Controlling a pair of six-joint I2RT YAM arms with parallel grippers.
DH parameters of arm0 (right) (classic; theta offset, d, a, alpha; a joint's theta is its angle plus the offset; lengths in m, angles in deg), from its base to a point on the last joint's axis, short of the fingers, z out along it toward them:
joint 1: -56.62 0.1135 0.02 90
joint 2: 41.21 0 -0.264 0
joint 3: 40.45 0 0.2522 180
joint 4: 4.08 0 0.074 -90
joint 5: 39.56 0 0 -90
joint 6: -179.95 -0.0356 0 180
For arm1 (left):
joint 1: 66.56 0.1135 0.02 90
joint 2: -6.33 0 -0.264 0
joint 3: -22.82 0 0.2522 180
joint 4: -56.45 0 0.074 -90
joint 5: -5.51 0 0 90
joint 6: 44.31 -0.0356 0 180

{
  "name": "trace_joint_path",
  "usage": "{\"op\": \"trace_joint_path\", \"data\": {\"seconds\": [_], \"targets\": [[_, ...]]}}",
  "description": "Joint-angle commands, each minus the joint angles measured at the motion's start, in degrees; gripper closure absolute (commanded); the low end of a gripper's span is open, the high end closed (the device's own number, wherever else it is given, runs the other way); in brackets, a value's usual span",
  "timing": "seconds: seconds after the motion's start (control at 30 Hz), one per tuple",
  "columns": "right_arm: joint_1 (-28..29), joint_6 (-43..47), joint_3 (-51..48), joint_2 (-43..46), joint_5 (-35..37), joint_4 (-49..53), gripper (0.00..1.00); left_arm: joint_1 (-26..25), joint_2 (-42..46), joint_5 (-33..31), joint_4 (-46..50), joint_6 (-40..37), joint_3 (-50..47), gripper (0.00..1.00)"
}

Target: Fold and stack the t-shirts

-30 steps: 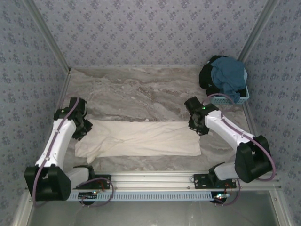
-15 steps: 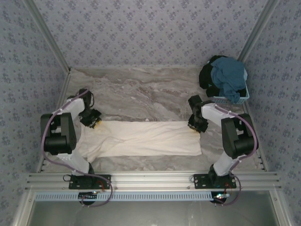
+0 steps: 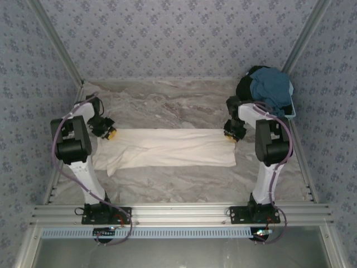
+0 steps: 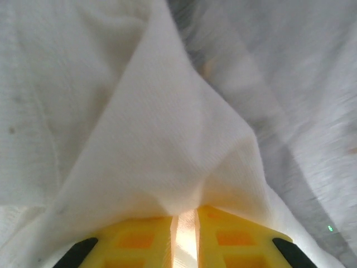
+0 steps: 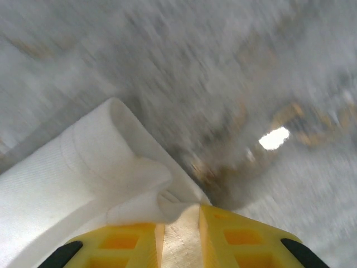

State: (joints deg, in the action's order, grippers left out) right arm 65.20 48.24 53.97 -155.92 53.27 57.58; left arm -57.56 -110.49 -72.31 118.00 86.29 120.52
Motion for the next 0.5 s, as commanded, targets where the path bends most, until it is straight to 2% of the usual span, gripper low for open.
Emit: {"op": "trace_joint_path", "data": {"seconds": [0.0, 0.13, 0.27, 0.37, 0.47], "targets": [[-1.51, 5.11, 7.12, -4.61, 0.78, 2.37, 0.73, 0.44, -1.09, -1.74, -0.80, -2.39, 5.19, 0.80], [0.33, 9.47, 12.30, -2.20, 3.57, 2.24, 0.59, -2.37, 8.38, -5.26, -1.44, -5.24, 3.08, 0.71], [3.73, 10.24, 9.30, 4.41, 3.26, 0.32, 0.48, -5.69, 14.83, -0.58, -4.38, -9.83, -5.10, 0.60], [6.40, 10.55, 4.97, 8.56, -1.99, -2.91, 0.43, -8.17, 15.01, 7.13, -6.74, -13.23, -9.57, 0.59], [8.30, 11.48, 0.90, 11.37, -10.42, -7.31, 0.41, -11.18, 13.70, 9.39, -6.35, -16.48, -10.75, 0.58]]}}
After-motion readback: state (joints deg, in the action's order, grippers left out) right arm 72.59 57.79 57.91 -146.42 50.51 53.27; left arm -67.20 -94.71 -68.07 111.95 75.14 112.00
